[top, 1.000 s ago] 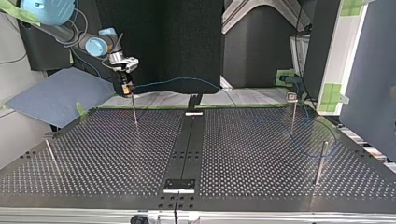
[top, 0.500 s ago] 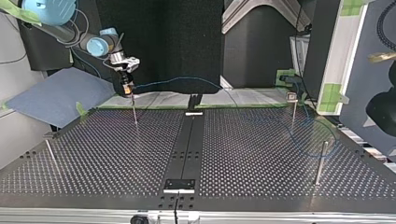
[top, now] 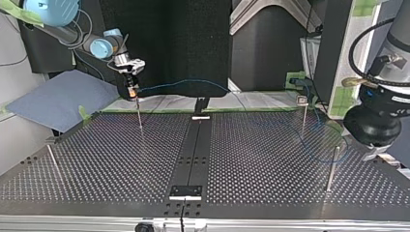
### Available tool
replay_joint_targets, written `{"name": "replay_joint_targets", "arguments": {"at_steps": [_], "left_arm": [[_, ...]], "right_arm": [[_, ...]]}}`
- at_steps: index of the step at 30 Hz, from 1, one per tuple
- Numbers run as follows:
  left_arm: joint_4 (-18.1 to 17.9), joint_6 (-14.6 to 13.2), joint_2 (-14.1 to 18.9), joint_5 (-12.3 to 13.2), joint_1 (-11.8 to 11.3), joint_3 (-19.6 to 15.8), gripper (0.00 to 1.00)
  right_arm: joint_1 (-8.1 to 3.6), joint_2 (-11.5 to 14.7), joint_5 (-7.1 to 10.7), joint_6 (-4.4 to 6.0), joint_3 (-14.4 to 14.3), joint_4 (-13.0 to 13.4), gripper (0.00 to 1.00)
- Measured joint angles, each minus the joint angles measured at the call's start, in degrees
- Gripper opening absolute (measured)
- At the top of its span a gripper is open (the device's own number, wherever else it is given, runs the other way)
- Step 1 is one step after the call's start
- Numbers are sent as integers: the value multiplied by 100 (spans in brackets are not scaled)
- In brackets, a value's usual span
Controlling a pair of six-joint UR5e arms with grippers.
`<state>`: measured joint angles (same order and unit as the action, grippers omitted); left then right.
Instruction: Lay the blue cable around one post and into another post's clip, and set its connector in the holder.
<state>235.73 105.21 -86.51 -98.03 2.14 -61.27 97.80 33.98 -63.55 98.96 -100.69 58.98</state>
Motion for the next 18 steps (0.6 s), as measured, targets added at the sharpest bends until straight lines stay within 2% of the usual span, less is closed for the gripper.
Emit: {"name": "replay_joint_targets", "arguments": {"at_steps": [4,9,18], "left_arm": [[-231,228,-1,34,-126,-228,100],[-522,480,-15,96,-177,-522,100],[-975,504,-47,175,-185,-974,100]], "right_arm": [[10,-5,1,-12,0,3,2],[18,-9,1,-15,0,14,2],[38,-14,0,-28,0,3,2]]}}
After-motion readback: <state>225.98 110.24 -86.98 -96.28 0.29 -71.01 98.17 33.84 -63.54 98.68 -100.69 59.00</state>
